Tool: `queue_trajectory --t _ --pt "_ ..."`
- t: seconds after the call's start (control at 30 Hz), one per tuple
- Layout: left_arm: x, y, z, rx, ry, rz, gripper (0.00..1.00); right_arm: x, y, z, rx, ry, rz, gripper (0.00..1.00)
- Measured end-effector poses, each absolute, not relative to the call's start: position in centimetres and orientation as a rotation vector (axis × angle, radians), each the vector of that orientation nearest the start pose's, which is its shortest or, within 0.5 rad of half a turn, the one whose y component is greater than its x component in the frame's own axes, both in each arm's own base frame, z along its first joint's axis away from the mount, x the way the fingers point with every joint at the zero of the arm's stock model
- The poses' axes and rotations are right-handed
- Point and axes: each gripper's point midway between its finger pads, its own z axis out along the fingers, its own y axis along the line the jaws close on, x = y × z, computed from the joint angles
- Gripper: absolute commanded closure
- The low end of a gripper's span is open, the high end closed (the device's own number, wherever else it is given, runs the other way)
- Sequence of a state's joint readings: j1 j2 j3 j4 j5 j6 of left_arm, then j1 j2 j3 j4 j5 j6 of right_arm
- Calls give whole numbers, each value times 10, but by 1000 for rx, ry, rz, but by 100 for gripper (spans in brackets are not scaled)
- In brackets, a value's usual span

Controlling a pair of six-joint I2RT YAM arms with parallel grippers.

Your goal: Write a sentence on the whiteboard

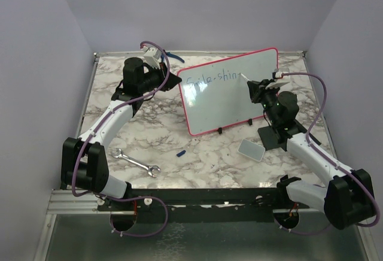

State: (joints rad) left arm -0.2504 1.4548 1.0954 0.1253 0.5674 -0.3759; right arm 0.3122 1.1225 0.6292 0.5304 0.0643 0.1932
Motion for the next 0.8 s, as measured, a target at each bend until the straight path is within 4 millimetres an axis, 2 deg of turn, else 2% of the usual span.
queue_trajectory --t 0.8 --pt "399 -212 258 304 1847 -949 98 383 126 258 -75 1533 372 99"
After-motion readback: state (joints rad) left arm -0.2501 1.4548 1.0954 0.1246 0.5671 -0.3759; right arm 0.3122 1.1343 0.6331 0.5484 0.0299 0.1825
